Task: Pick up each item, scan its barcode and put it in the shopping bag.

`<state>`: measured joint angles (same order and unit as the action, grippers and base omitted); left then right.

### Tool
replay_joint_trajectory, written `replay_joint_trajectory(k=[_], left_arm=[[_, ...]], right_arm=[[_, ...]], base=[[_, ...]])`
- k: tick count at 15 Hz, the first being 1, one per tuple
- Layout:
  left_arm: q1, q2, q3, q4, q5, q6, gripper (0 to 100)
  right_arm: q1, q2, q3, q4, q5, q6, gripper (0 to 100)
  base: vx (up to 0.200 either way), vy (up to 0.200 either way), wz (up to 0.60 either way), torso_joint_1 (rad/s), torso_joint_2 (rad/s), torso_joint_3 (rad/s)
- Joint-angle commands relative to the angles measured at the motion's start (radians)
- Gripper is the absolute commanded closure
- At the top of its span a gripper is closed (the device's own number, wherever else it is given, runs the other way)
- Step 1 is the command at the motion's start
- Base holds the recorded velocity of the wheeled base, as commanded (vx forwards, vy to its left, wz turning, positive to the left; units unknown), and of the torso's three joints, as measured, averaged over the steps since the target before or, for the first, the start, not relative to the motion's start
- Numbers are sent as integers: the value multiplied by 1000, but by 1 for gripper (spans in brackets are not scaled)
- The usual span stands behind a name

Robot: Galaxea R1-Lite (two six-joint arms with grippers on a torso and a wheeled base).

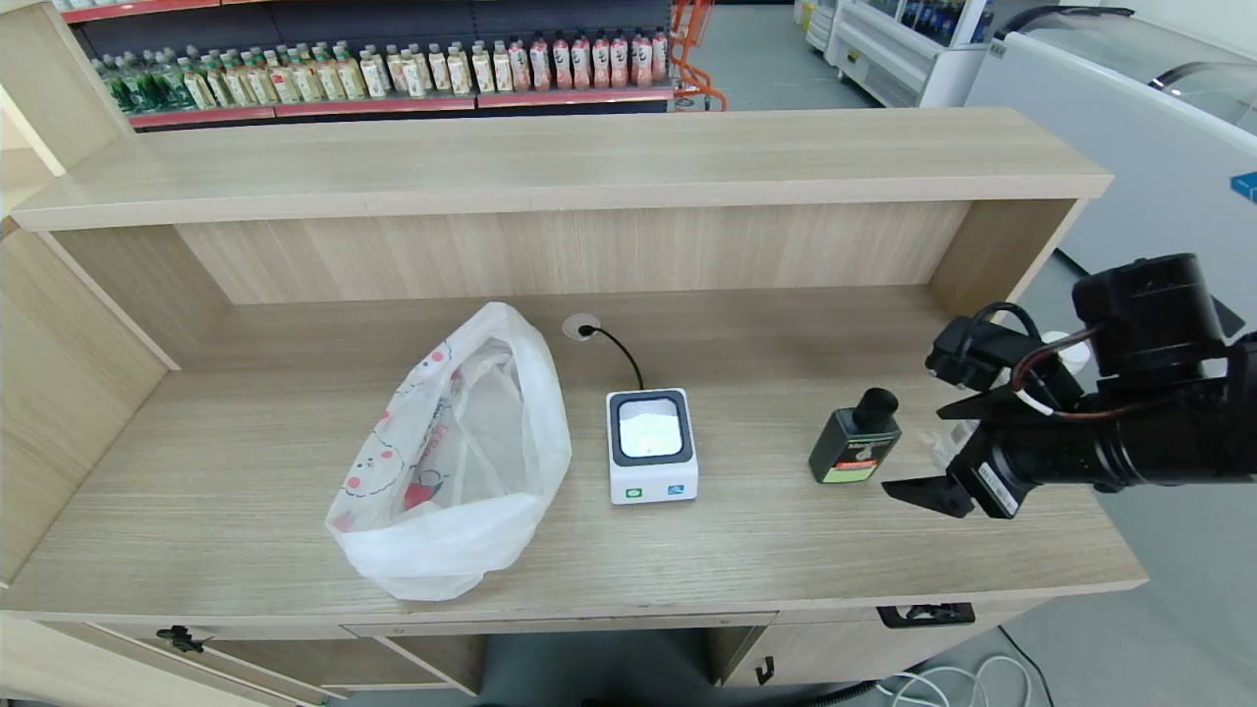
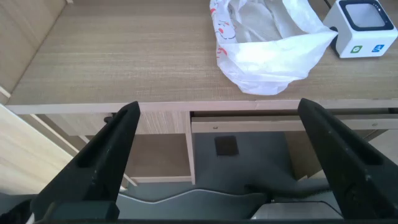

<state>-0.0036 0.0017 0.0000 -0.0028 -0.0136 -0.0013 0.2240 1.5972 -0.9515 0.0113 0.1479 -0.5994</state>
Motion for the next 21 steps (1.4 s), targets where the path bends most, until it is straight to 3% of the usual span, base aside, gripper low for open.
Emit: replay_joint_trajectory(k=[1,6,20,21], left_arm=[[1,0,0,0,0,0,0],[1,0,0,0,0,0,0],[1,0,0,0,0,0,0],[1,0,0,0,0,0,0]], right_arm=[[1,78,-9,-36,1,-20,0],[3,176,-58,-131,21,-129,0],[24,394,-250,-154,193,-151,0],[26,395,-260,-152,191,-154,100]], base=[[0,0,0,0,0,0],[0,0,0,0,0,0],[0,0,0,0,0,0],[0,0,0,0,0,0]])
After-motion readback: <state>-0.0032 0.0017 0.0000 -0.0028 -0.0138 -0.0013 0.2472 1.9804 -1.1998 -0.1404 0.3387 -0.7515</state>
